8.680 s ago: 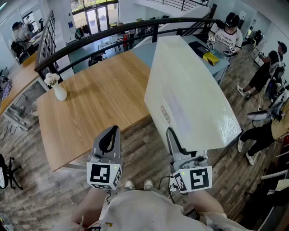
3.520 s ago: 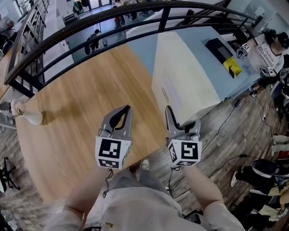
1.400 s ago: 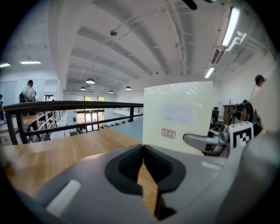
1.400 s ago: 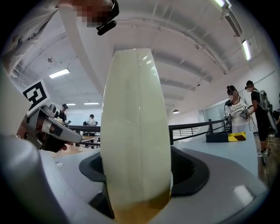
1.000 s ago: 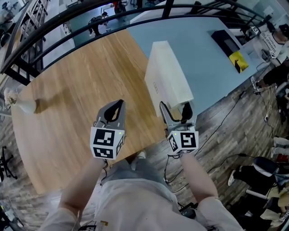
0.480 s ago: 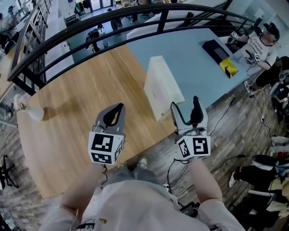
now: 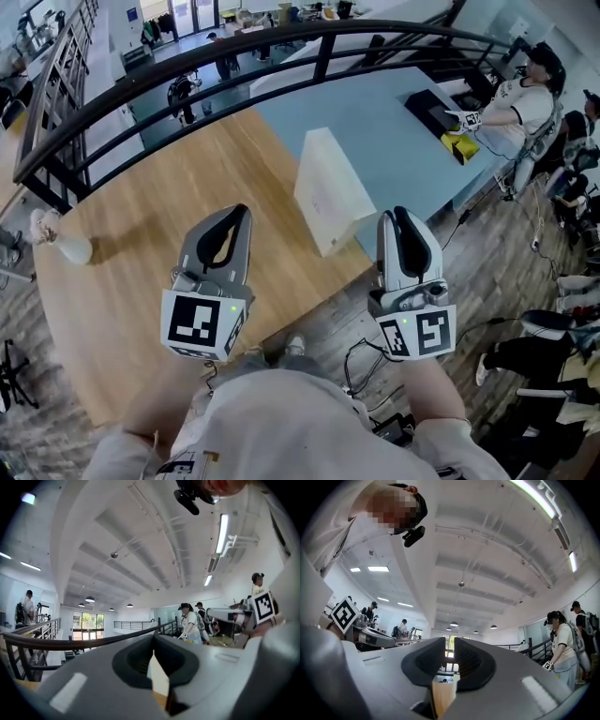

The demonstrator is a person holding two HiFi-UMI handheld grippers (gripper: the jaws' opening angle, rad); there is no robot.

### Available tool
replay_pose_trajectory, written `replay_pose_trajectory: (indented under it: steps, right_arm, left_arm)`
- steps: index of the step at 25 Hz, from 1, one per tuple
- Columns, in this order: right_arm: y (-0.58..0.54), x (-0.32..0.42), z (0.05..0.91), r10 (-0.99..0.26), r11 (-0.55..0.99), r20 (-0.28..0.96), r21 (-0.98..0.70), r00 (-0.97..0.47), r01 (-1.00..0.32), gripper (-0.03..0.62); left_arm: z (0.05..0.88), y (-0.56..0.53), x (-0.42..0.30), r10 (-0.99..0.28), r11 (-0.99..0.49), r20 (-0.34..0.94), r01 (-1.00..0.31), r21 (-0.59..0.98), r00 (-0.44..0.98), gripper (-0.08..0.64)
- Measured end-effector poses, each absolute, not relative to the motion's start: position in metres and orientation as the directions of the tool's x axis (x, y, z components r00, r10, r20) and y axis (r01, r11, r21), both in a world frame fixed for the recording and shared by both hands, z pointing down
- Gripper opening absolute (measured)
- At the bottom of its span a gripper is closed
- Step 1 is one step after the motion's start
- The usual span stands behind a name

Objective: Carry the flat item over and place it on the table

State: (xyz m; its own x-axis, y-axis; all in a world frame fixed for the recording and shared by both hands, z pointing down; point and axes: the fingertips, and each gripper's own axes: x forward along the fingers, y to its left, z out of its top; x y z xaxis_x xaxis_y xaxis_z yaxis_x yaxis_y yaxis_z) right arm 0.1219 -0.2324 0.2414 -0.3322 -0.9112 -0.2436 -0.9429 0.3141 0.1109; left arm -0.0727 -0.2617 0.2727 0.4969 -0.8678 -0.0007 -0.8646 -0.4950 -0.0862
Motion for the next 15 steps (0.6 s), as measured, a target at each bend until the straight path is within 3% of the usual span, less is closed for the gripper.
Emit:
replay_pose_trajectory:
  steps: [6,15]
  right_arm:
    - [-0.204,0.104,0.216,-0.893,0.357,-0.279,0.033,-0.352,-0.933,0.022]
    - [-0.186,0.080,0.239,-0.889,0.430,-0.199,-0.051,-0.413,-0.901,0.000]
  left_arm:
    - [0.248,-0.250,-0.093,-0.878,-0.469,-0.050,-0.876,-0.115,0.477,0.003]
    - [0.245,-0.229,-0.096,-0.871,-0.483,-0.062,-0.873,-0.072,0.487,0.003]
